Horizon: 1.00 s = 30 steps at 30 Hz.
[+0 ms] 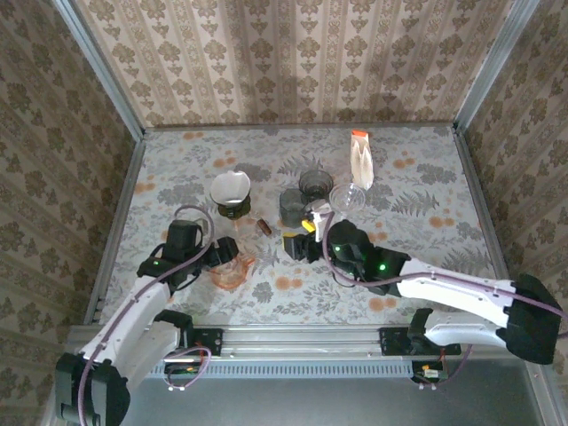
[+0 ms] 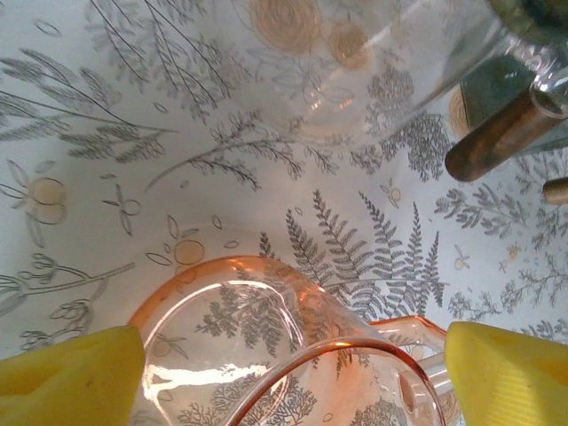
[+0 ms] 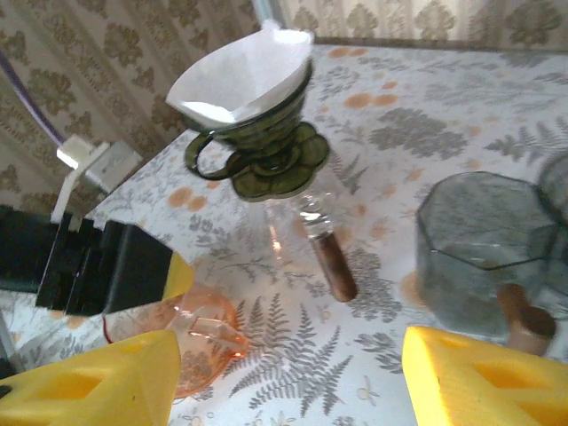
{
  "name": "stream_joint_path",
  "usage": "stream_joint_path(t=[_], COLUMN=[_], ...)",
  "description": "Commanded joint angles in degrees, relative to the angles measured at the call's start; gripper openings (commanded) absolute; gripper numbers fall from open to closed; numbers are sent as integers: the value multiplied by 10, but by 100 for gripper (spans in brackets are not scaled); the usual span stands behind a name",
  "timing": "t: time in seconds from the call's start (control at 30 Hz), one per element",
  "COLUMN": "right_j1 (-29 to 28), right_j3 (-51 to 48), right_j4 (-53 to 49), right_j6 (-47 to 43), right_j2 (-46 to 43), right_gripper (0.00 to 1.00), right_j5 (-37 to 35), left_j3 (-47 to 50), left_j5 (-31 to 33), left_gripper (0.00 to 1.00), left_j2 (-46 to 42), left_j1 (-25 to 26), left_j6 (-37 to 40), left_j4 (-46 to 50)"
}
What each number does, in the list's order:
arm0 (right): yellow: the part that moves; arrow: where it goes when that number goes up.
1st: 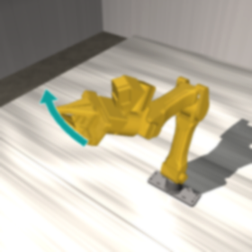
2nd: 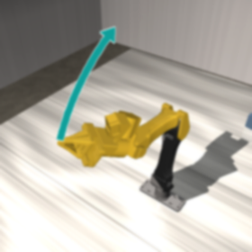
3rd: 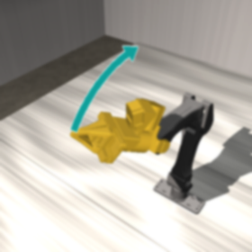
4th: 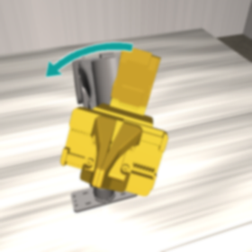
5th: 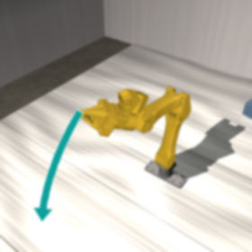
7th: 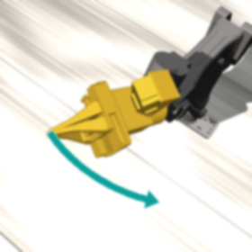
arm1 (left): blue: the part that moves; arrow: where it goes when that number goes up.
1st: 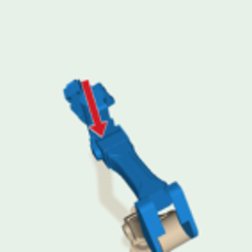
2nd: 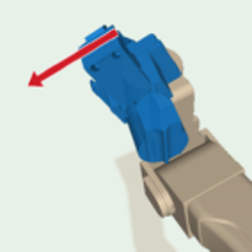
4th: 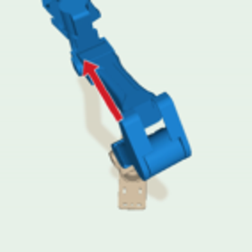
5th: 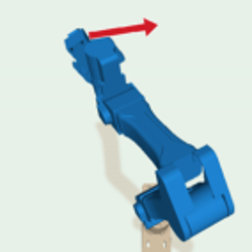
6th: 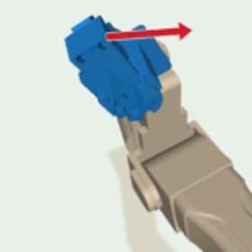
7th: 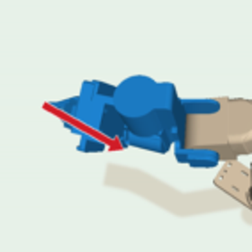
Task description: Place the coffee filter in the dripper
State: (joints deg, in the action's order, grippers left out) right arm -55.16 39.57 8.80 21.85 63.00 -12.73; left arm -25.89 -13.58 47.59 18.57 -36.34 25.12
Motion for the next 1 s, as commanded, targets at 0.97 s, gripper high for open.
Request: stream_joint_path(t=[0.97], right_j1=[399], right_j3=[26], right_j4=[-45], right_j6=[43], right_j2=[143], right_gripper=[72], right_j5=[137], left_j3=[-92], left_j5=[-27], left_gripper=[85], left_j2=[265], left_j1=[320], left_j6=[-75], left_j4=[-254])
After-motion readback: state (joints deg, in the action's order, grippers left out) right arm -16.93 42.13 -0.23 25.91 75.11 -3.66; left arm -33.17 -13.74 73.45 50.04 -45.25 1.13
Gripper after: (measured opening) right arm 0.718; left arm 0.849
